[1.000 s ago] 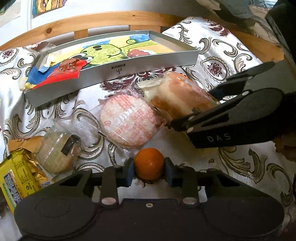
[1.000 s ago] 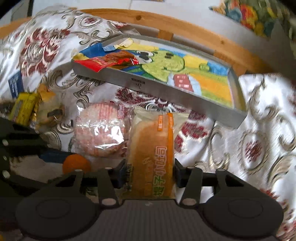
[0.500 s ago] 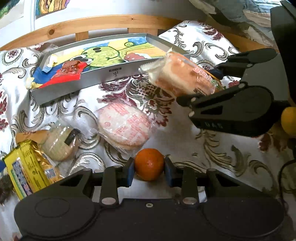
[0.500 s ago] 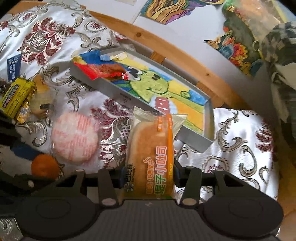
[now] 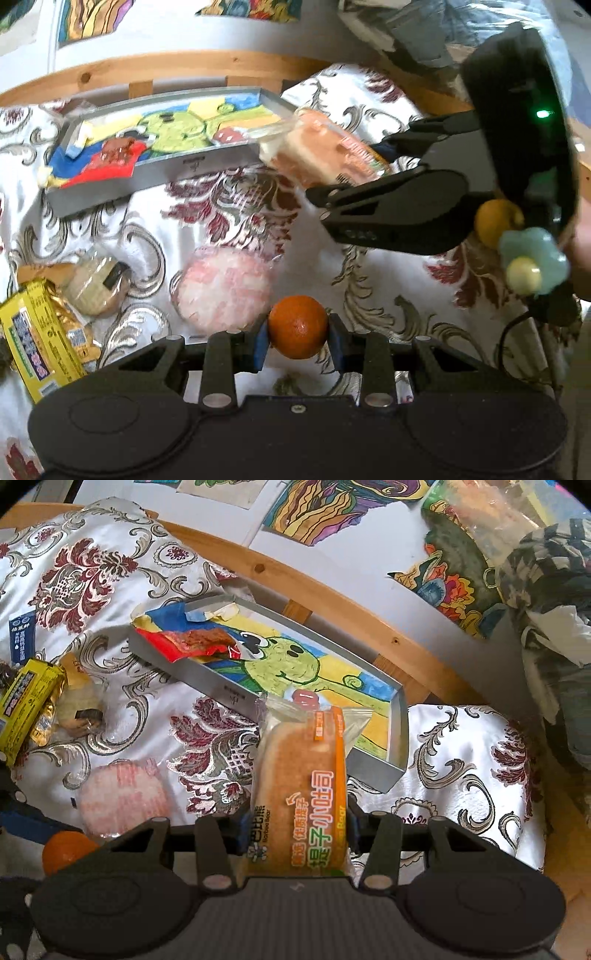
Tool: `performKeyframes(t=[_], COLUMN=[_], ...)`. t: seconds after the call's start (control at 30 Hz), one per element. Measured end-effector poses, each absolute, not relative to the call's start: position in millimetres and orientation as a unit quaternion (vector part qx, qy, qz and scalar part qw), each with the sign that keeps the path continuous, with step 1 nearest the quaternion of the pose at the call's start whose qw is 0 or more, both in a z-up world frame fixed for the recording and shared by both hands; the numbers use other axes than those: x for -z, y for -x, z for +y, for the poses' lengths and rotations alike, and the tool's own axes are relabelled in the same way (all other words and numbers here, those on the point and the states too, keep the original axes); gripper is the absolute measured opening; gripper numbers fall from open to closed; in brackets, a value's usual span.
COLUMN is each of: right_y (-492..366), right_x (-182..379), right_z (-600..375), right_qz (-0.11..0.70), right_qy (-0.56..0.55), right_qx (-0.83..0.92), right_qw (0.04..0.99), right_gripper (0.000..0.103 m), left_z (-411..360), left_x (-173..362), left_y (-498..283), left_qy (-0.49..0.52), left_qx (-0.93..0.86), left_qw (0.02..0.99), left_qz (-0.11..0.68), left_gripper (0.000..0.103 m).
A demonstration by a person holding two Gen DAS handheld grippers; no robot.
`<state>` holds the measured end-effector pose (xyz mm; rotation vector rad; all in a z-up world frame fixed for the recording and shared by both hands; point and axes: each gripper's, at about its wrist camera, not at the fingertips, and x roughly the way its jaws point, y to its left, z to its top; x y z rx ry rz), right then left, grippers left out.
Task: Organize snacks
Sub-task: 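Lift and carry the bread loaf and orange toward the metal tray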
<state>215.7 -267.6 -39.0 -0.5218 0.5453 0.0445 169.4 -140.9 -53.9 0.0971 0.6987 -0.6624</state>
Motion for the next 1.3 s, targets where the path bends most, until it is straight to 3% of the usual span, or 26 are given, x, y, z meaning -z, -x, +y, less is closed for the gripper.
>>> performKeyframes(t=[0.63, 0.97, 1.3], right_y=[-223, -269, -319], right_x=[26, 17, 17], right_z=[-267, -261, -272], right_qz=[0.21, 0.159, 0.118], right_qy=[0.24, 0.221, 0.197], right_qx=[-0.007, 0.01, 0.038], right_qw=[0.948, 0.962, 0.973], right_gripper=[0.052, 0.052, 0.052], left_z=[-117, -107, -130], left_x=[18, -40, -36], left_y=[-203, -284, -362], left_qy=[-0.007, 0.001, -0.014], left_qx=[0.239, 0.185, 0.167], left_qw=[0.936, 0.961, 0.964], left_qz=[0.258, 0.207, 0.208], left_gripper=[0.035, 0.035, 0.035])
